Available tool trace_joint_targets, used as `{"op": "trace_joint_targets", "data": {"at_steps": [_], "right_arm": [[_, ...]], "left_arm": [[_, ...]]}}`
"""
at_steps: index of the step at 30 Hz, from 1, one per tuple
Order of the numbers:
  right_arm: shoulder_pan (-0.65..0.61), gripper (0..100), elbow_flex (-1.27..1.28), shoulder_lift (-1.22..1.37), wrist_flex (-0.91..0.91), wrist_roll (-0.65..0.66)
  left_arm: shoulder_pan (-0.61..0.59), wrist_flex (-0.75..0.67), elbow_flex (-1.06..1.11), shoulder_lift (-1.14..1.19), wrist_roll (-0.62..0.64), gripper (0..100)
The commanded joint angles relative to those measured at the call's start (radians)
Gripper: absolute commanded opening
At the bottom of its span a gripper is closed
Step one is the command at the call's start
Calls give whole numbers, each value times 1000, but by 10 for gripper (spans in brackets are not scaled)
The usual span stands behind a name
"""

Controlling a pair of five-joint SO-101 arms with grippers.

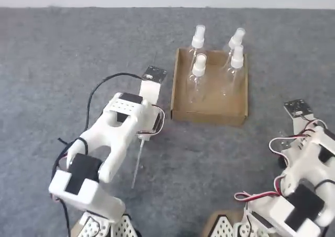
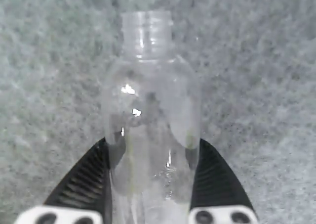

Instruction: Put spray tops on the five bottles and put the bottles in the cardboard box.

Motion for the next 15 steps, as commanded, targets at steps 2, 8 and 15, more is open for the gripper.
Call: {"op": "trace_joint_targets", "data": {"at_steps": [2,8,15], "right_arm": [[8,38,-12,-51,-19,11],[8,38,-12,-51,-19,11],[8,39,-11,-51,-19,11]], "left_arm": [[-3,-17,39,-74,-34,178],[0,-20,133,-270,-37,180],[5,-43,130,-209,-37,177]]}}
